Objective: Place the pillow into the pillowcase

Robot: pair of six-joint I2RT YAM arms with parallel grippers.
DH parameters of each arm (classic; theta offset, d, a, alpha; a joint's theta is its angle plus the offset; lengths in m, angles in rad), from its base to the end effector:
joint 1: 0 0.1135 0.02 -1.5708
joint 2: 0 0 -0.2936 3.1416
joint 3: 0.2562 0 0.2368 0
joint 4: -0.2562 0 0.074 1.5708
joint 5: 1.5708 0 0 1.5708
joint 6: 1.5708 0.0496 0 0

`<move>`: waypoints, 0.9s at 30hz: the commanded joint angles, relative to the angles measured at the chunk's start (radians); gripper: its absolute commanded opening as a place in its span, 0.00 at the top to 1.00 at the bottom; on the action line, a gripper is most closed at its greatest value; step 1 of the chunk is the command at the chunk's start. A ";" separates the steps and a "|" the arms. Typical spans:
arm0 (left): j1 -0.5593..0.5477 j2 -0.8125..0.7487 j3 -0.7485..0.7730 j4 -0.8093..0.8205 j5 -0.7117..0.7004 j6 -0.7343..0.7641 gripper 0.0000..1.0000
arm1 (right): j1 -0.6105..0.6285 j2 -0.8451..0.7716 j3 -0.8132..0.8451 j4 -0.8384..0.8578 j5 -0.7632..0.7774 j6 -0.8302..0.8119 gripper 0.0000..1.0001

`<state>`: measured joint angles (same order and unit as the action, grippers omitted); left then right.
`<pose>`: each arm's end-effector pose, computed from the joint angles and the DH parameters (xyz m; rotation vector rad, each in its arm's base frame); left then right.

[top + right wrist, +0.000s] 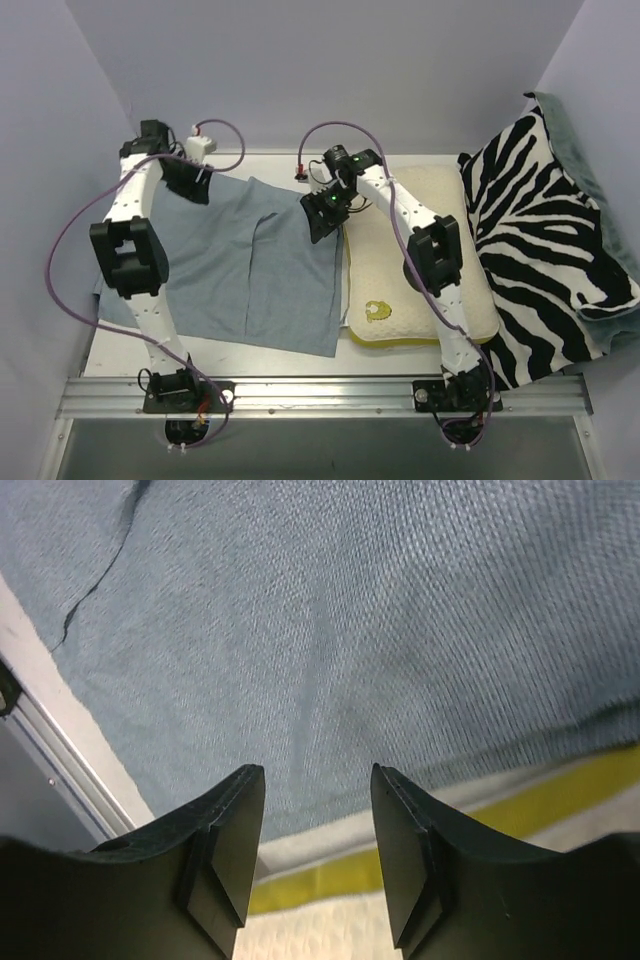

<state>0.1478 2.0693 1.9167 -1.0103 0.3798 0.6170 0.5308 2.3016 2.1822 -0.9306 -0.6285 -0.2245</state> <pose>0.4414 0.0471 0.2856 0.7086 2.5178 -0.2644 0.4228 0.2820 0.2654 -1.1562 2.3102 0.9313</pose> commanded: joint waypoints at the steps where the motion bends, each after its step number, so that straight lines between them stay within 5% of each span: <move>1: -0.103 0.182 0.134 0.091 0.065 -0.172 0.35 | 0.021 0.061 0.025 0.068 0.041 0.076 0.54; 9: -0.114 0.468 0.315 0.108 0.012 -0.292 0.47 | 0.069 0.120 -0.027 0.101 0.073 0.056 0.60; 20: 0.035 0.529 0.412 0.128 -0.200 -0.335 0.47 | 0.152 0.122 -0.191 0.092 0.061 0.013 0.58; 24: 0.053 0.523 0.453 0.122 -0.159 -0.318 0.32 | 0.137 0.084 -0.125 0.076 0.082 0.030 0.41; 27: 0.047 0.468 0.443 0.128 -0.049 -0.309 0.25 | 0.075 -0.014 -0.040 0.069 0.081 0.107 0.18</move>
<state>0.1974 2.5603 2.3432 -0.8665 0.2810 0.2855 0.6689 2.4042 2.0670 -0.8062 -0.5884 -0.1745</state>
